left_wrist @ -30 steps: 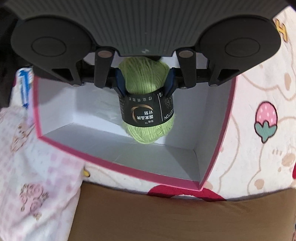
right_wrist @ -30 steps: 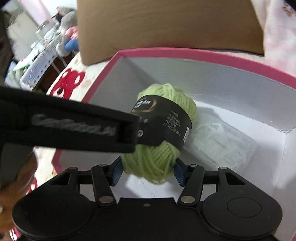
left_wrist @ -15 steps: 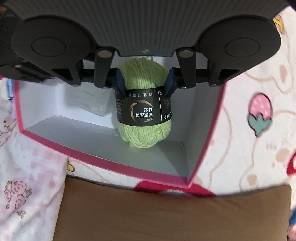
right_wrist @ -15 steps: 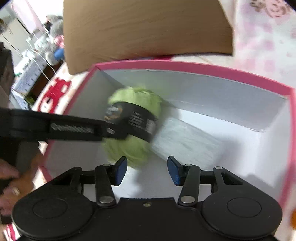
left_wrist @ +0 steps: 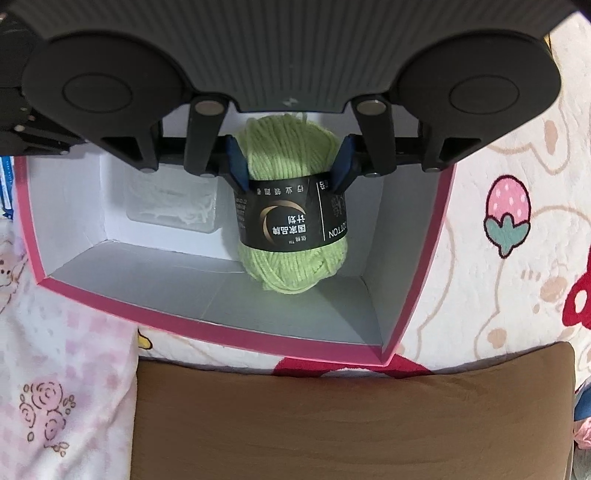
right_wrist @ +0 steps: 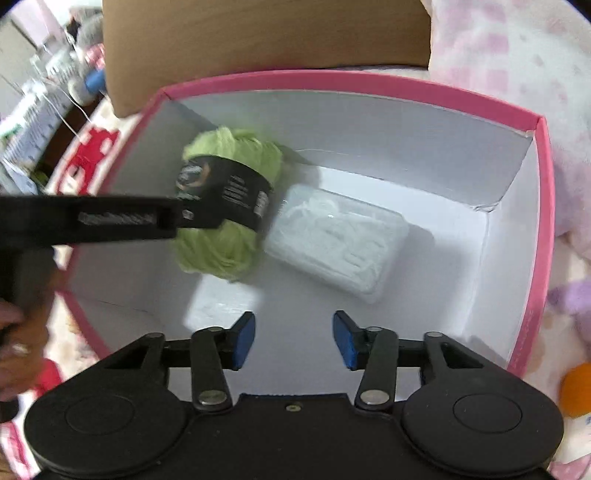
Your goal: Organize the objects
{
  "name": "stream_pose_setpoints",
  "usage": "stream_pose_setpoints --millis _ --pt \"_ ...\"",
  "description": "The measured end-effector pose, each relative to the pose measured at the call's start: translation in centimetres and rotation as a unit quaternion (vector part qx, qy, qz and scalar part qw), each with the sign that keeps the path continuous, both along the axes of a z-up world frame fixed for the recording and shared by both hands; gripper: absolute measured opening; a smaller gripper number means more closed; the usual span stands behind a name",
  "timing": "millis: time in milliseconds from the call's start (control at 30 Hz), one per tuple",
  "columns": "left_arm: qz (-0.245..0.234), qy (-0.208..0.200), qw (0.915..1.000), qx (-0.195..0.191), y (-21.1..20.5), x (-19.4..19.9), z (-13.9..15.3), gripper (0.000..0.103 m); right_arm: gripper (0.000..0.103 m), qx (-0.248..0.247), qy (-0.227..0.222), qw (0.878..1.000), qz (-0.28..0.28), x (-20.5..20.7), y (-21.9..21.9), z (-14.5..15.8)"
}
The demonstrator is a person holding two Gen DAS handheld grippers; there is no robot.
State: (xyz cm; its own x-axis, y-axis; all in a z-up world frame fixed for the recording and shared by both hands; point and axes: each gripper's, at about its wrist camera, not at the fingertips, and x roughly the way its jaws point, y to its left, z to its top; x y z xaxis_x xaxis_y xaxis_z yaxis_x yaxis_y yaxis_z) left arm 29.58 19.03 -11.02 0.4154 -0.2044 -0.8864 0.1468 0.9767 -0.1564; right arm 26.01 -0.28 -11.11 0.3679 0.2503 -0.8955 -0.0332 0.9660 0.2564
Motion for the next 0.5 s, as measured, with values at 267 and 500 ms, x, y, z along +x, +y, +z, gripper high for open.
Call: stream_pose_setpoints --millis 267,500 --pt "-0.008 -0.01 0.9999 -0.011 -0.6 0.2 0.3 0.046 0.042 -0.026 -0.01 0.999 -0.032 2.7 -0.4 0.3" --pt "-0.002 -0.003 0.9999 -0.01 -0.4 0.6 0.1 0.046 0.039 0.029 0.003 0.998 -0.056 3.2 -1.5 -0.3"
